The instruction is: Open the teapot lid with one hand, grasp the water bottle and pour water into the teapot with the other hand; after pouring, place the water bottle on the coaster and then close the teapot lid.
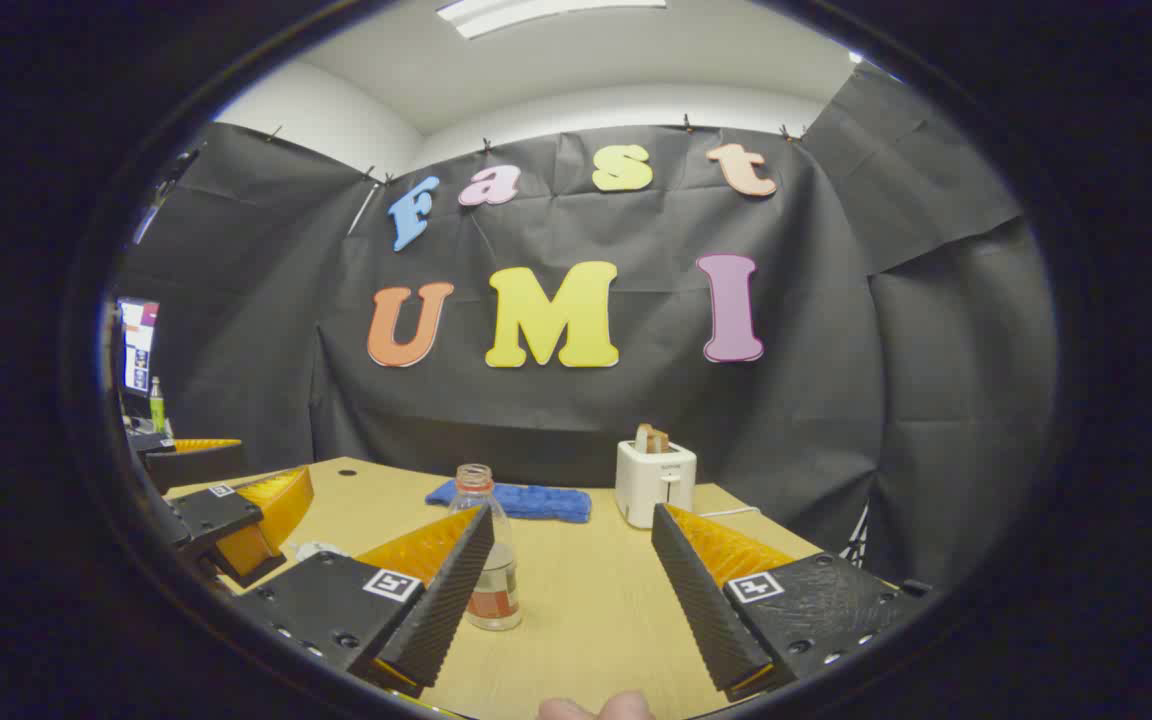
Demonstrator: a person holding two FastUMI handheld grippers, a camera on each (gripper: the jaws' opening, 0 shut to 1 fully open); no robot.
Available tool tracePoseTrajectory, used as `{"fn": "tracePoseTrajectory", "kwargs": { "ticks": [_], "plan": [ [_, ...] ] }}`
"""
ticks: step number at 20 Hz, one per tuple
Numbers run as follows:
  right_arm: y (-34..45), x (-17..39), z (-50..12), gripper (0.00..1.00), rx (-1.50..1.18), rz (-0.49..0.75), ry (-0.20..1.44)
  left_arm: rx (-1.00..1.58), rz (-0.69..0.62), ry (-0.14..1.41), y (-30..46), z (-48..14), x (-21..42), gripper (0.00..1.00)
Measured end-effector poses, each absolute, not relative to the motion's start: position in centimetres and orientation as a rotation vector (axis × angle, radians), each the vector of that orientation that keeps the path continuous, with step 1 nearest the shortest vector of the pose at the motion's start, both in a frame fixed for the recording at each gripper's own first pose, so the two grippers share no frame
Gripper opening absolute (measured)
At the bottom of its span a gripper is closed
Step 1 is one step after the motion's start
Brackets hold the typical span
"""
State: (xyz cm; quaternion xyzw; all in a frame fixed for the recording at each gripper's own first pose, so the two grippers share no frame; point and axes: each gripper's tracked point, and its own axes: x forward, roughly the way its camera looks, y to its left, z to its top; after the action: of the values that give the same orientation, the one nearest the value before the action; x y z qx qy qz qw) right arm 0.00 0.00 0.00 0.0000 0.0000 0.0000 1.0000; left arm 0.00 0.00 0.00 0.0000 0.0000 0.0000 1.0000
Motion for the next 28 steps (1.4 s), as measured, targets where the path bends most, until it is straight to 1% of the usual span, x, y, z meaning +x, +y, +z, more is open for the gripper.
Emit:
{"fn": "tracePoseTrajectory", "kwargs": {
  "ticks": [3, 4, 7, 8, 9, 10, 11, 12, 14, 15, 16, 17, 20, 21, 28],
  "plan": [
    [0.2, 0.0, -0.3, 0.97, -0.002, 0.007, 0.002, -0.009, 0.008, 0.000, 0.3, 0.0, 0.1, 0.99],
    [0.3, 0.1, -0.3, 0.95, 0.000, 0.008, 0.005, -0.009, 0.011, -0.002, 0.4, 0.1, 0.1, 0.99],
    [0.4, 0.1, -0.6, 0.95, 0.004, 0.011, 0.016, -0.013, 0.013, -0.005, 0.5, 0.3, 0.0, 0.99],
    [0.3, 0.0, -0.6, 0.97, 0.005, 0.010, 0.016, -0.014, 0.012, -0.005, 0.4, 0.3, 0.0, 0.99],
    [0.3, -0.1, -0.5, 0.97, 0.003, 0.010, 0.015, -0.013, 0.013, -0.004, 0.4, 0.3, 0.0, 0.99],
    [0.3, -0.1, -0.4, 0.95, 0.003, 0.009, 0.012, -0.012, 0.012, -0.004, 0.4, 0.3, -0.1, 0.99],
    [0.3, -0.1, -0.4, 0.95, 0.002, 0.010, 0.010, -0.013, 0.013, -0.002, 0.5, 0.2, 0.0, 0.99],
    [0.3, -0.1, -0.3, 0.97, -0.001, 0.010, 0.009, -0.014, 0.013, -0.001, 0.4, 0.3, -0.1, 0.99],
    [0.4, -0.1, -0.6, 0.97, -0.018, 0.009, 0.011, -0.017, 0.014, -0.003, 0.4, 0.3, -0.1, 0.99],
    [0.3, -0.1, -0.6, 0.95, -0.029, 0.004, 0.011, -0.017, 0.013, -0.002, 0.4, 0.3, -0.1, 0.99],
    [0.4, -0.2, -0.7, 0.97, -0.031, 0.006, 0.013, -0.017, 0.013, -0.002, 0.6, 0.2, -0.1, 0.99],
    [0.7, -0.2, -0.9, 0.95, -0.025, 0.013, 0.015, -0.018, 0.014, -0.003, 0.5, 0.3, -0.1, 0.99],
    [0.9, -0.2, -0.9, 0.95, -0.022, 0.021, 0.016, -0.018, 0.015, -0.002, 0.7, 0.4, -0.1, 0.99],
    [0.8, -0.2, -1.0, 0.97, -0.019, 0.019, 0.015, -0.019, 0.014, -0.006, 0.6, 0.6, -0.2, 0.99],
    [0.8, 0.0, -1.2, 0.95, 0.021, 0.032, 0.017, -0.023, 0.010, -0.004, 0.8, 0.8, -0.5, 0.99]
  ]
}}
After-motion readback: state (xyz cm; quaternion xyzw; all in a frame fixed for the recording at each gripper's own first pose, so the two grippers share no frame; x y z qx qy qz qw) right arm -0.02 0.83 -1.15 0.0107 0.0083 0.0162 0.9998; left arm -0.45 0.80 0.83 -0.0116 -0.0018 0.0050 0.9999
